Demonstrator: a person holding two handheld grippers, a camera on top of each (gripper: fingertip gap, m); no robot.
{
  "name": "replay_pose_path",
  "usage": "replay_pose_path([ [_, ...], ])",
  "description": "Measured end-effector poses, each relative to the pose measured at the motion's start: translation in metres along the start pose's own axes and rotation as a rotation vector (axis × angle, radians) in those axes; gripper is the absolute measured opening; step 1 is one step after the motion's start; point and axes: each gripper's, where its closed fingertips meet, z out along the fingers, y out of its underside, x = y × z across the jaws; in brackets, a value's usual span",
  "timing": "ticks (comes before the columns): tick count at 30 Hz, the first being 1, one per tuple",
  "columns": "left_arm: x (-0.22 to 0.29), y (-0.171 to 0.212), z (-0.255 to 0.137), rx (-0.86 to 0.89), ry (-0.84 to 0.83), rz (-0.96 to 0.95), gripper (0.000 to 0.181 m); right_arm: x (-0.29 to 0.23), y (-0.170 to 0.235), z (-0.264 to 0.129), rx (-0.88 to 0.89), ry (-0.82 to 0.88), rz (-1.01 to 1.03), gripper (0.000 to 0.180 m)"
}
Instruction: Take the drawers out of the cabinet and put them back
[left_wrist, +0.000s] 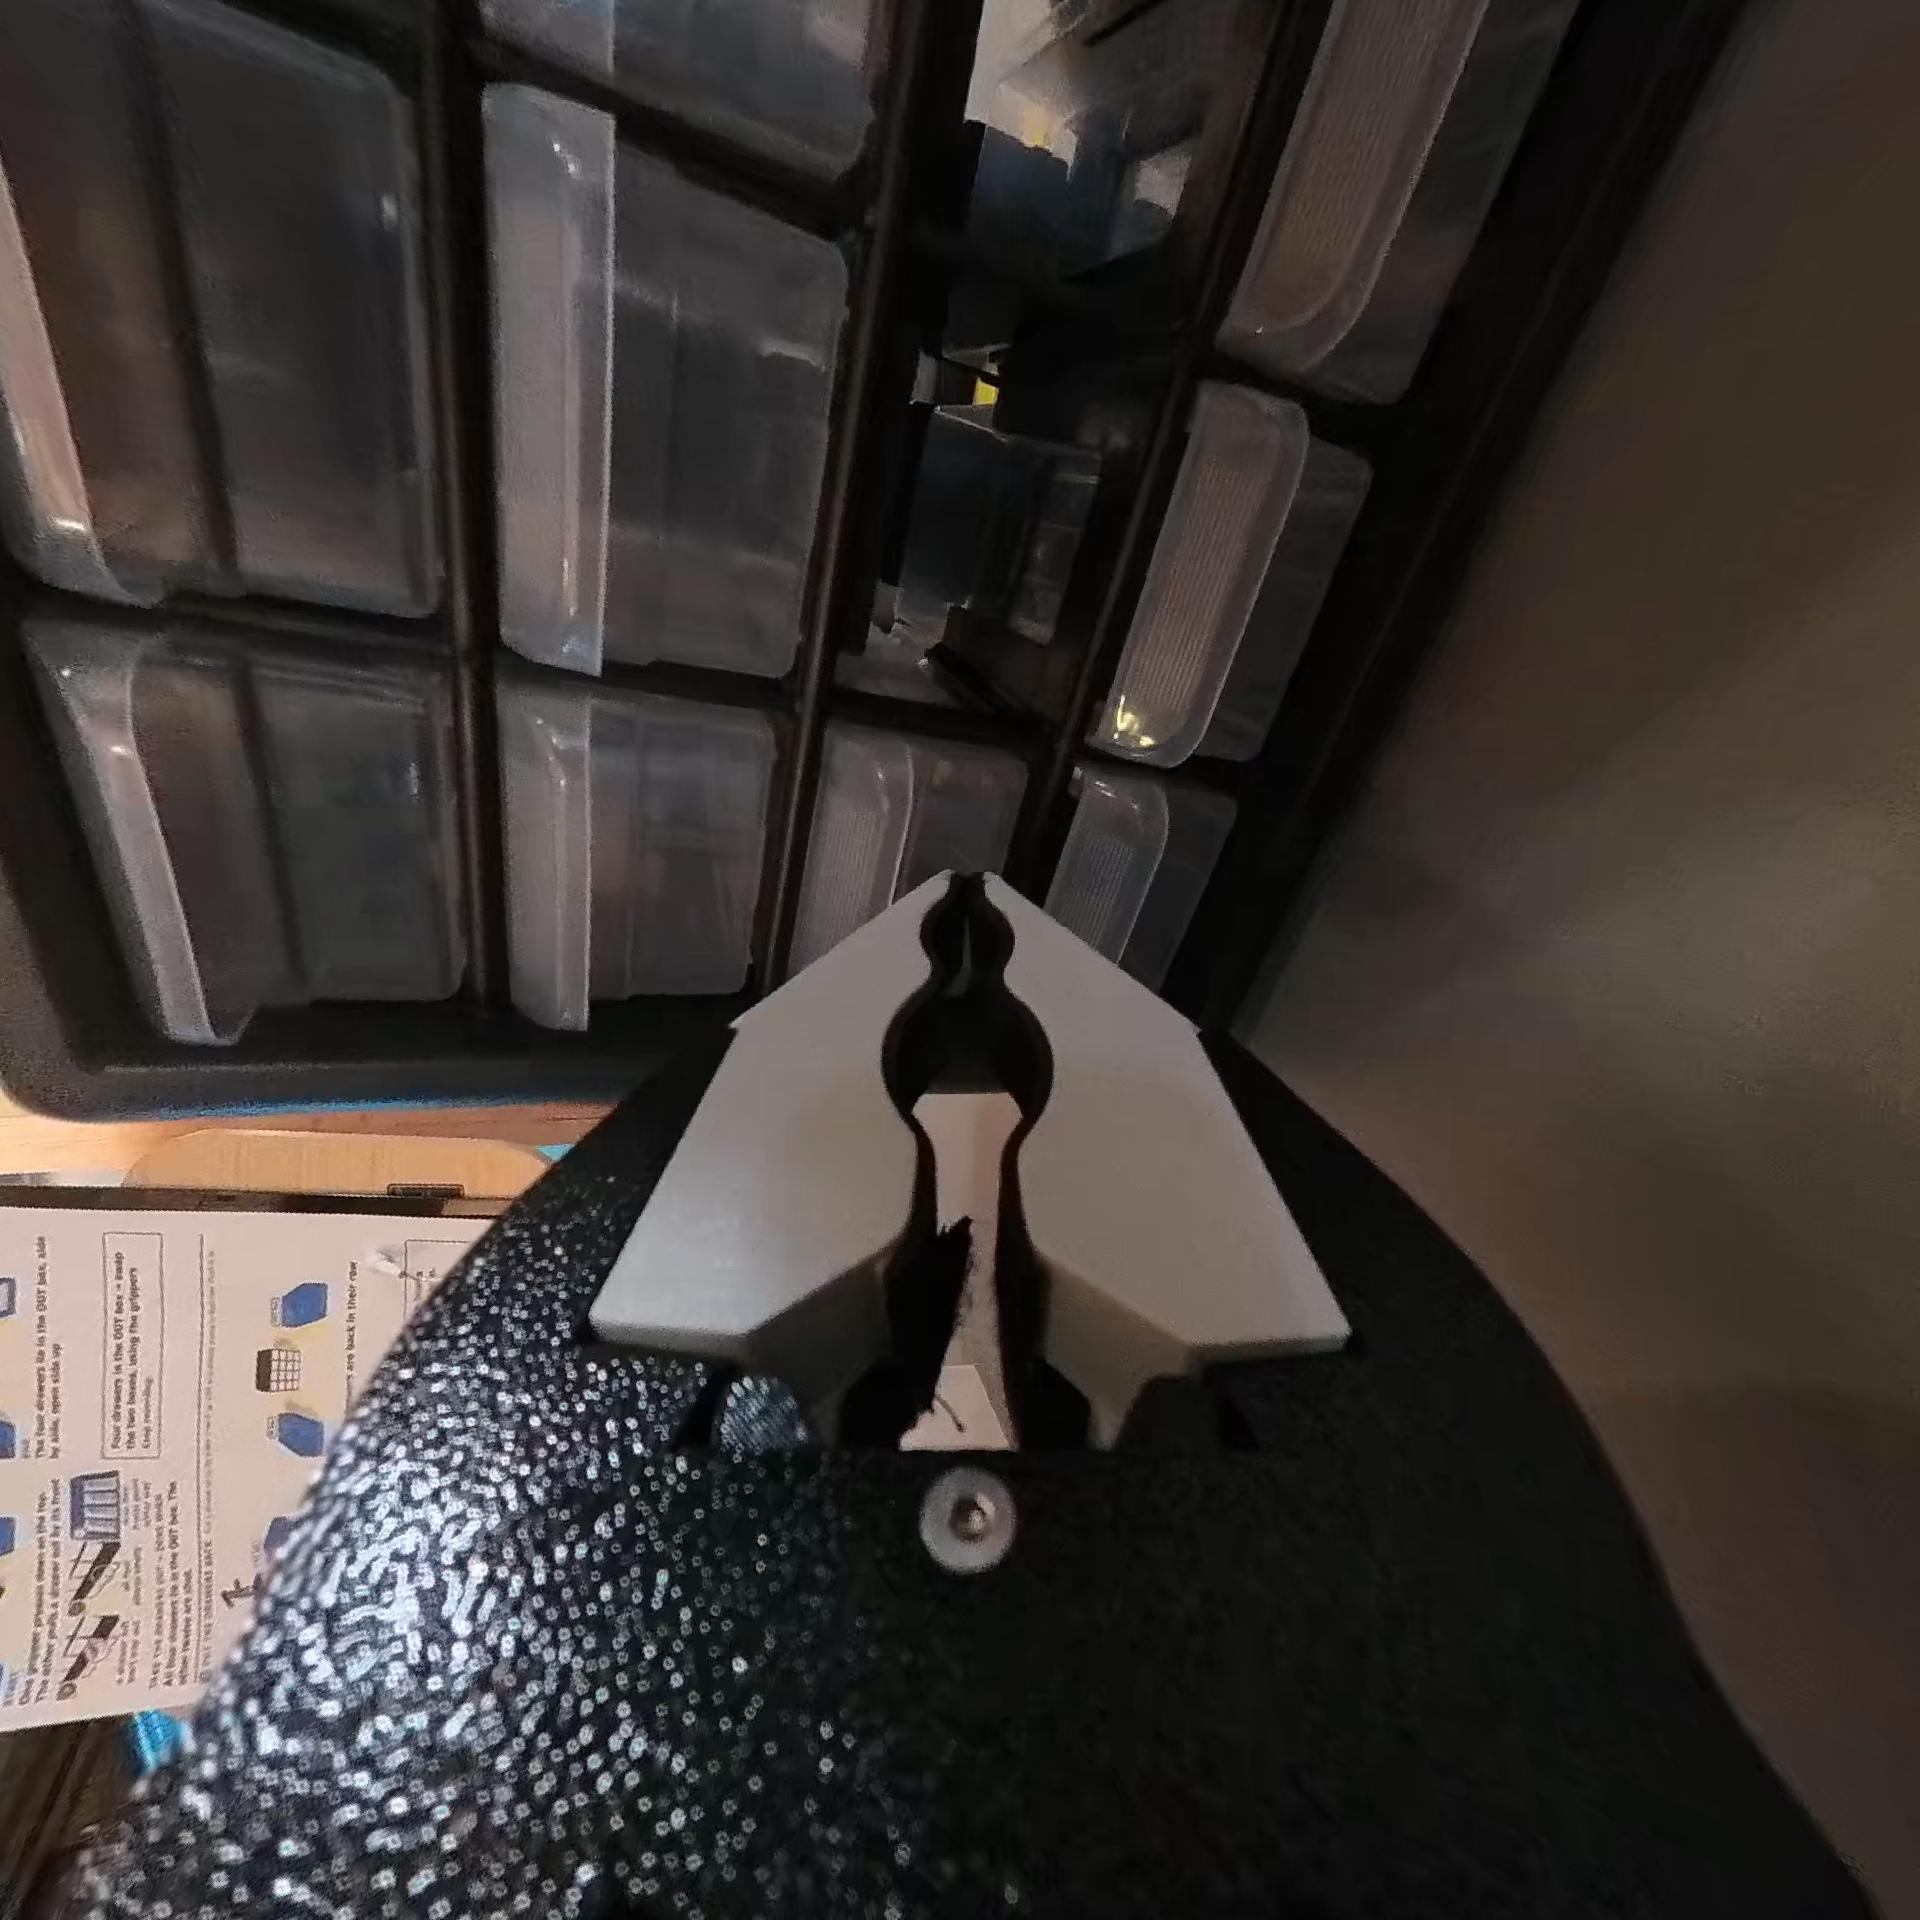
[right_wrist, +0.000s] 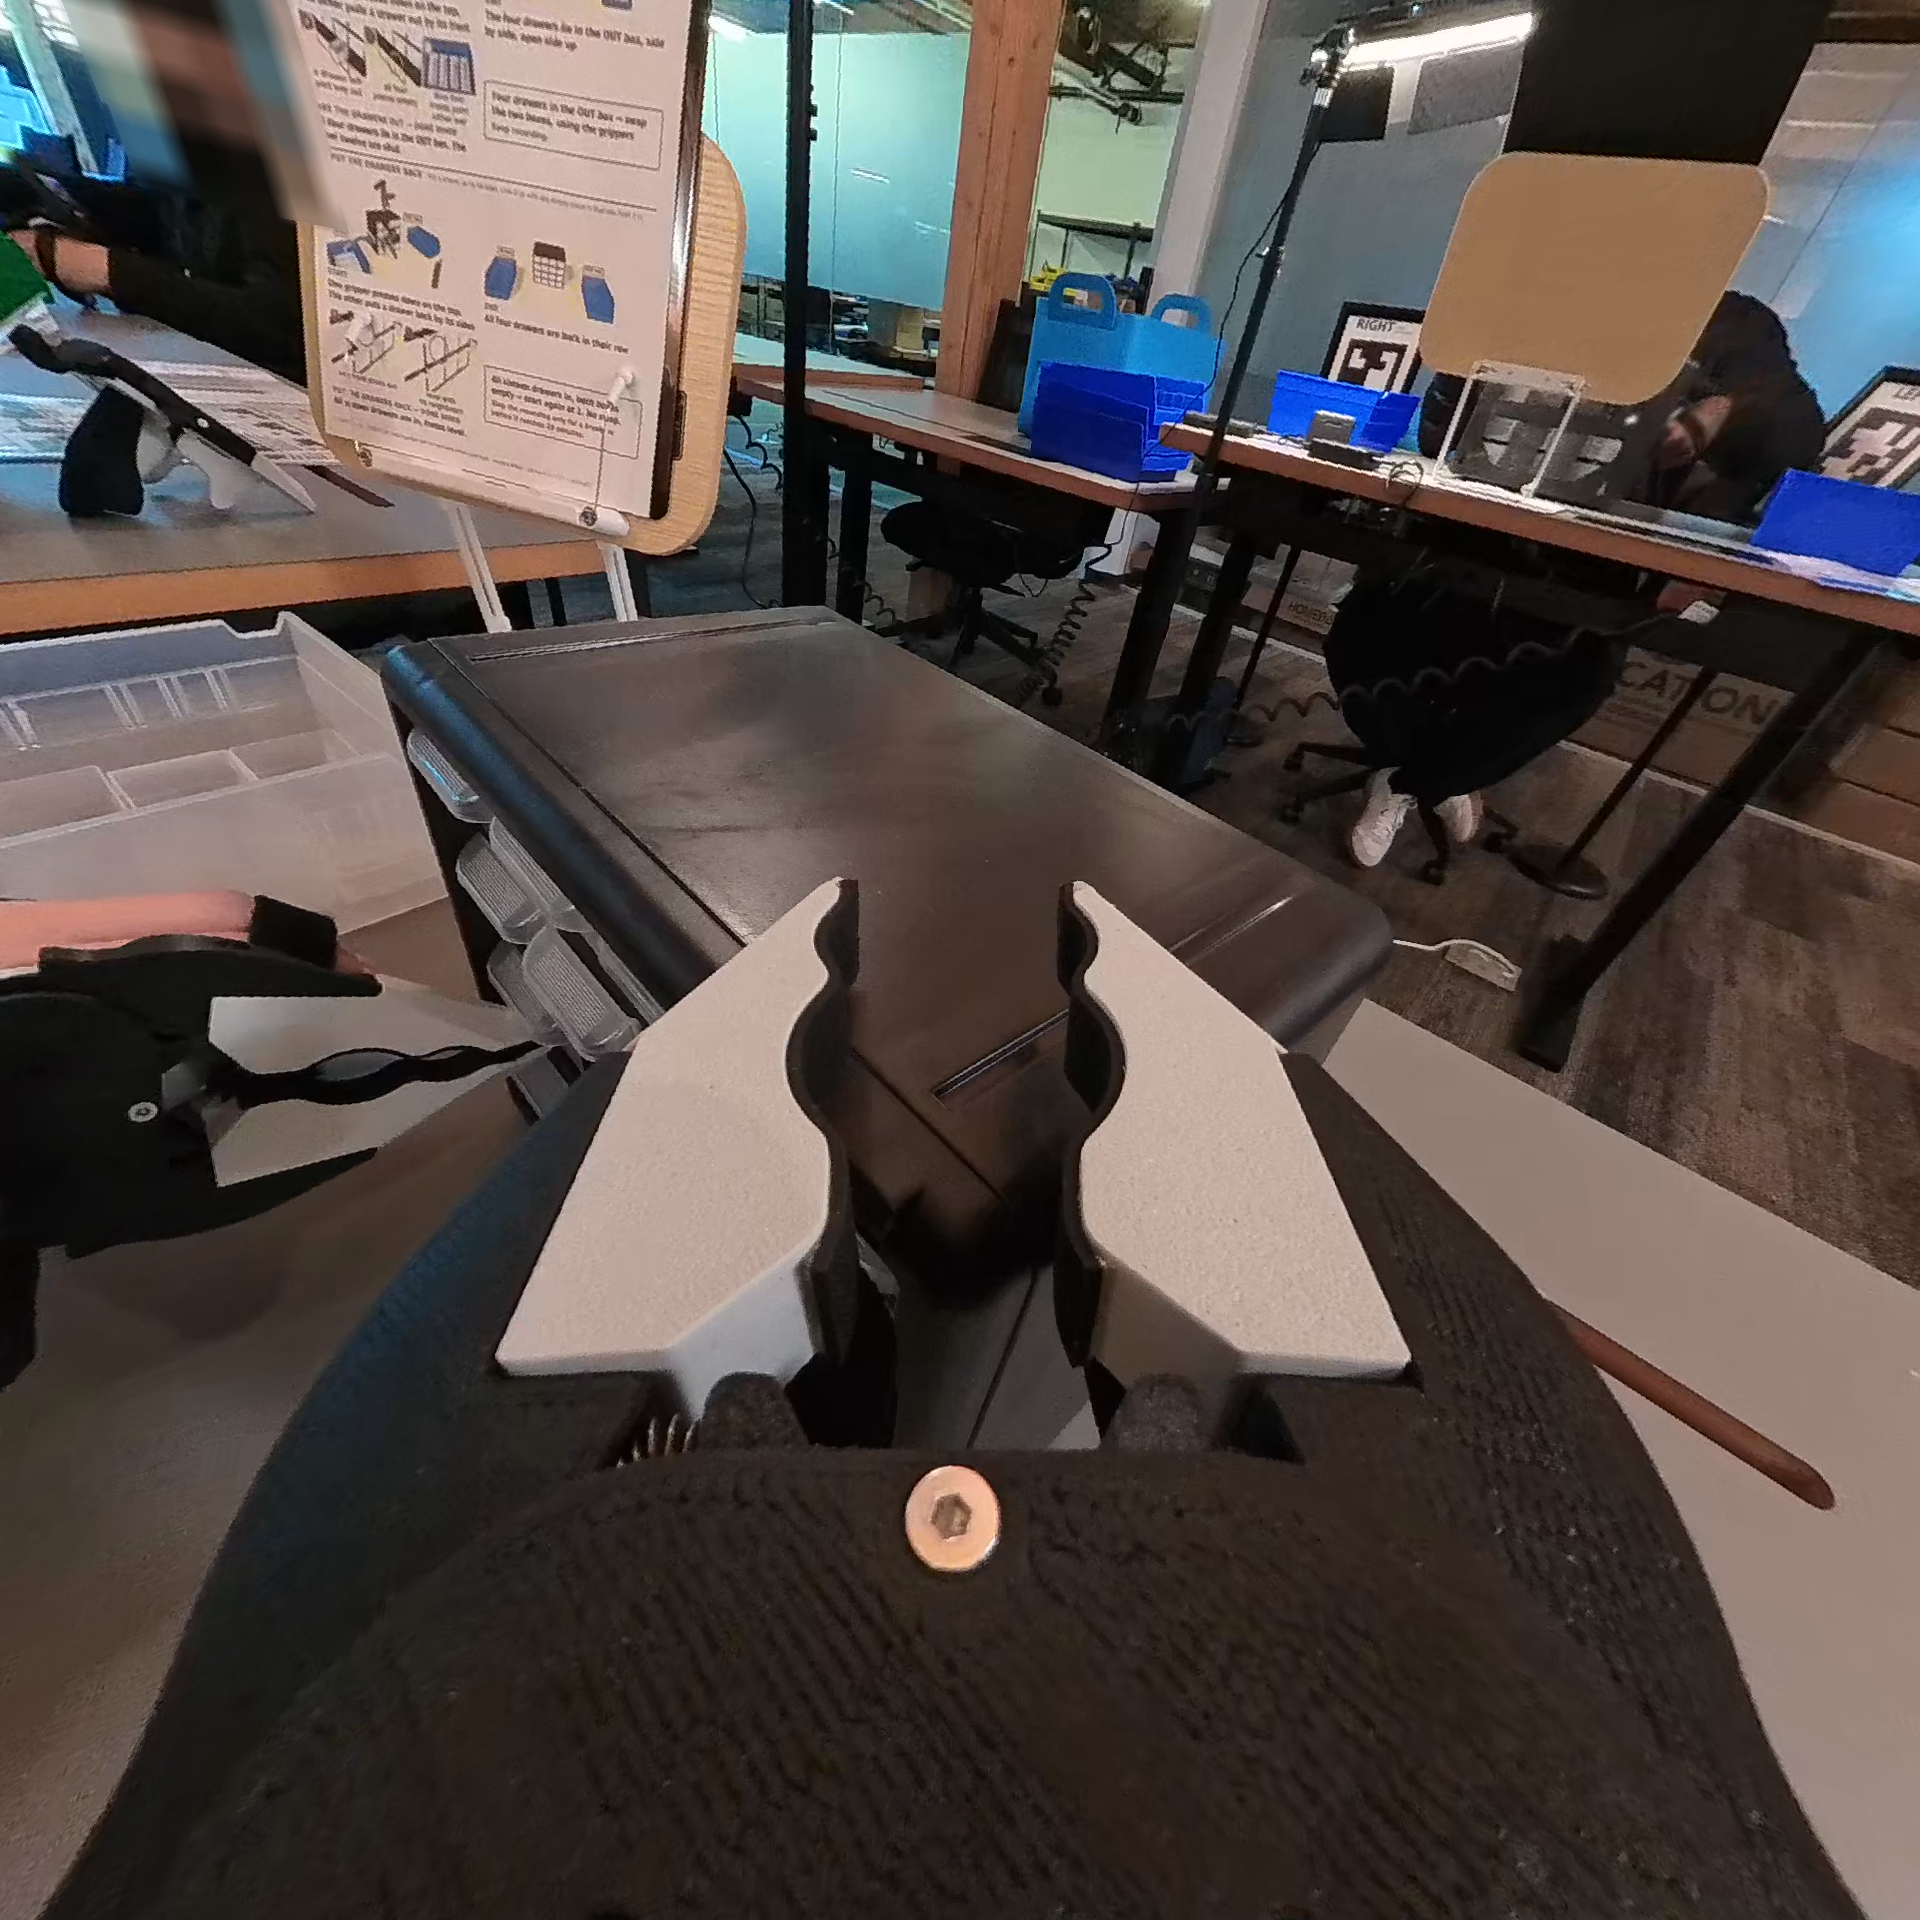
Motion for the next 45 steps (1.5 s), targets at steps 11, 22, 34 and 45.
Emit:
replay_pose_path([
  [11, 0.027, -0.001, -0.080, 0.116, 0.192, -0.169, 0.031, 0.000, 0.001, 0.000, -0.002, -0.007, 0.013, 0.038],
  [22, -0.071, 0.117, -0.210, -0.054, -0.083, -0.396, 0.031, 0.001, 0.003, 0.002, -0.012, -0.003, 0.025, 0.042],
  [34, 0.015, 0.268, -0.157, -0.416, 0.533, -0.356, 0.053, 0.001, 0.005, 0.001, -0.014, -0.013, 0.038, 0.043],
  [45, 0.036, 0.296, -0.125, -0.498, 0.678, -0.266, 0.026, 0.001, 0.005, 0.001, -0.015, -0.017, 0.042, 0.043],
])
